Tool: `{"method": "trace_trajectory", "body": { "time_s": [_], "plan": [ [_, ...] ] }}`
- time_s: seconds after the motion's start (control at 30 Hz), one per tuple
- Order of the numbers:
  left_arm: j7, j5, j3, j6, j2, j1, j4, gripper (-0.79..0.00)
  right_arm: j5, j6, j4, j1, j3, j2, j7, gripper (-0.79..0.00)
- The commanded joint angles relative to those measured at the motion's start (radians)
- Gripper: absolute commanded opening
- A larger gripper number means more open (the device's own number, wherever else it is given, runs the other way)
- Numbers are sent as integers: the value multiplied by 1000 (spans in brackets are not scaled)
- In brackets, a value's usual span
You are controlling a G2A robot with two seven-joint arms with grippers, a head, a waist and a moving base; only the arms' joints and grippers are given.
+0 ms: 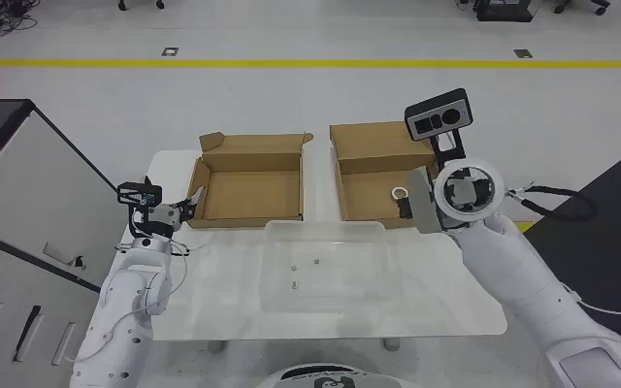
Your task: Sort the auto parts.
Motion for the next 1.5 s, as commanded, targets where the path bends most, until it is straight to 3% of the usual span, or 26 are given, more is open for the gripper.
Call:
{"method": "trace_trajectory", "body": {
  "time_s": [0.0,0.37,0.63,0.9,1.47],
  "plan": [
    [0,0,0,0,0,0,0,0,22,13,3,12,-15,-10,3,-785],
    [0,0,0,0,0,0,0,0,168,26,31,20,-63,-70,33,-785],
    [0,0,0,0,0,0,0,0,-63,34,45,18,0,-74,-30,-785],
    [0,0,0,0,0,0,0,0,-185,70,17,-8,34,-79,-84,-785],
    [0,0,0,0,0,0,0,0,105,80,-4,-85,57,-127,4,-785]
  ]
}}
